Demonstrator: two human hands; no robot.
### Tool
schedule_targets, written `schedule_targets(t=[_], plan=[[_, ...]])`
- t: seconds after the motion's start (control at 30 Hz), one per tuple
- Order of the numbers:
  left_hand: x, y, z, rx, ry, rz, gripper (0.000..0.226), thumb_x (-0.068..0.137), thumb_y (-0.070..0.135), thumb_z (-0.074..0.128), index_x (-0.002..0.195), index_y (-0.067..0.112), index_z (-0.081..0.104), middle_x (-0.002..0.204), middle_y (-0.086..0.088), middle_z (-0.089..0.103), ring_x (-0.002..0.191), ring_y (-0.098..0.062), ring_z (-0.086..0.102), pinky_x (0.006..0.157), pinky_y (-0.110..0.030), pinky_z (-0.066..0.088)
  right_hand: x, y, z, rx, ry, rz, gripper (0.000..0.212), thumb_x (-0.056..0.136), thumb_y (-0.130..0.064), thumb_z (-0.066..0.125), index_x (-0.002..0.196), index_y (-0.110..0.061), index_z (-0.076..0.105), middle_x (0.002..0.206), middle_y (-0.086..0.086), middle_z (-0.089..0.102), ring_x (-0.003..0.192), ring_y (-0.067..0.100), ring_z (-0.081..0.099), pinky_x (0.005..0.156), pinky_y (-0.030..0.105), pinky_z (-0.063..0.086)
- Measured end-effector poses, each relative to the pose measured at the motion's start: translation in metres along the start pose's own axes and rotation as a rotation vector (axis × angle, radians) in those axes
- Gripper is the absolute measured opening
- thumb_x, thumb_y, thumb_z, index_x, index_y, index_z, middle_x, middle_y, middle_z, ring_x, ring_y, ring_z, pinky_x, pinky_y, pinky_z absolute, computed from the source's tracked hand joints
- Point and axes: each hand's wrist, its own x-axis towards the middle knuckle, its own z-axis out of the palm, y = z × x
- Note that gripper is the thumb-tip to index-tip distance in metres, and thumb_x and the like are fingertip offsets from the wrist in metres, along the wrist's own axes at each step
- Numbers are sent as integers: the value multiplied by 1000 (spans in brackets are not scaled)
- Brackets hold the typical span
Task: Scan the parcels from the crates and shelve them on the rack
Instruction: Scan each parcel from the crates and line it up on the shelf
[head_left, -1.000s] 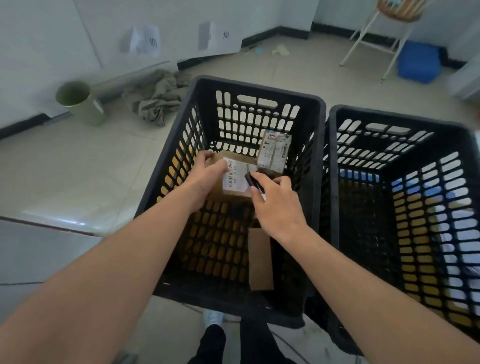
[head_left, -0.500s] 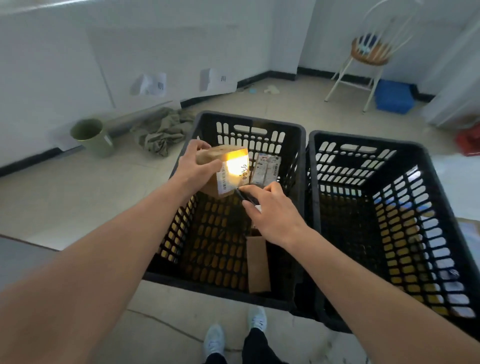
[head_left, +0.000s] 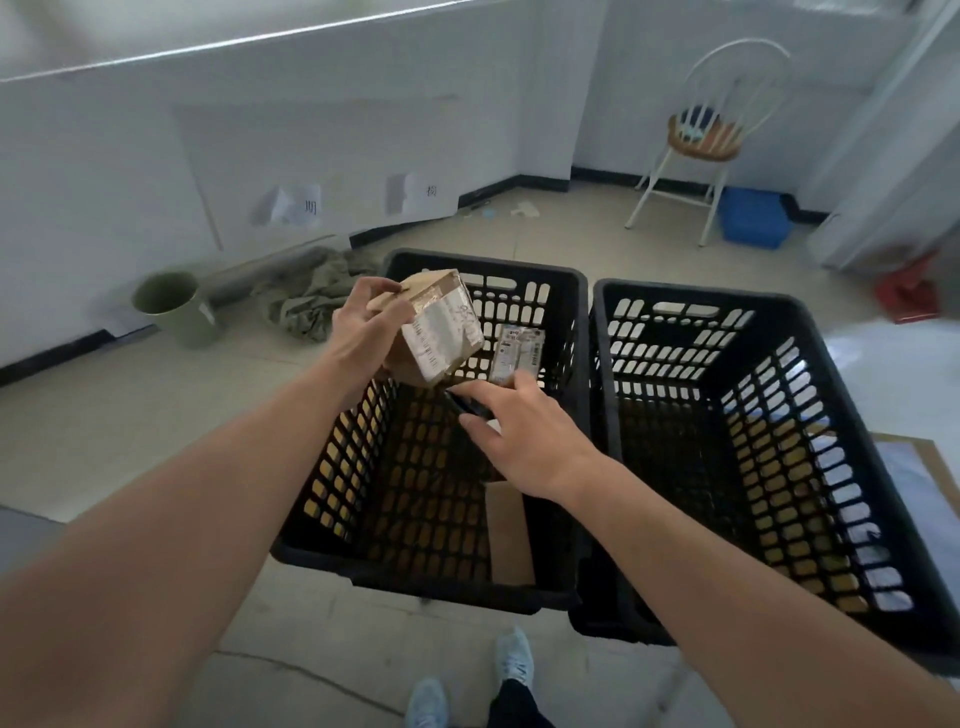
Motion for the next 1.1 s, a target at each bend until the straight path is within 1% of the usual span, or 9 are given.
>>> schedule_targets(t=[0.1,0.23,0.37,0.53,0.67,0.77,0.9,1.0,1.1], plan=[[-1,0,-4,-55,-12,13,48,75,42,69,121,48,60,134,-15,56,113,-39,65,83,-55,64,-2,-1,-1,50,26,-1,43,109,-50,47,152,-49,44,134,4,44,122,34,56,105,54,52],[-6,2,-13,-124,-59,-25,81,74,38,72,150,46,45,143,-12,50,119,-40,63,76,-49,65,-2,-11,-2,252,160,35,42,110,-44,49,152,-41,49,128,4,47,113,22,57,103,46,54],[-26,19,-26,-207,-89,-28,83,72,31,69,150,22,43,132,-18,61,113,-37,68,69,-40,61,3,-34,-6,411,378,139,45,112,-40,45,156,-45,42,129,5,43,90,7,50,79,25,45],[-60,39,-52,-239,-47,13,68,68,29,72,129,12,48,120,-19,73,103,-29,70,72,-31,52,5,-63,-18,552,469,215,42,113,-43,39,152,-58,39,125,5,38,100,21,56,103,48,52],[-94,47,-69,-222,-26,34,83,67,29,80,138,5,45,125,-22,72,111,-33,70,89,-39,59,-4,-81,-31,606,427,140,44,114,-40,37,156,-54,40,136,8,36,97,14,52,113,46,43],[-132,51,-68,-229,18,86,48,92,10,68,132,10,41,115,-18,73,105,-30,73,107,-46,57,-15,-90,-36,638,381,16,45,115,-39,35,157,-54,39,134,3,35,87,7,48,96,32,44],[-193,55,-58,-222,208,180,69,96,-2,59,150,28,27,117,-11,67,104,-27,70,92,-39,58,-31,-97,-38,706,285,-160,43,113,-36,41,153,-52,46,131,6,40,95,15,56,90,31,54],[-241,52,-56,-191,327,184,72,87,8,66,146,37,36,124,-13,67,113,-29,67,95,-39,46,-52,-104,-38,654,217,-280,42,113,-37,42,152,-53,48,132,6,43,88,10,52,74,18,42],[-293,47,-59,-169,471,154,66,88,17,68,144,40,42,113,-6,72,112,-27,69,109,-52,41,-77,-117,-35,629,154,-409,41,113,-40,42,151,-55,48,141,4,44,91,5,47,92,26,46]])
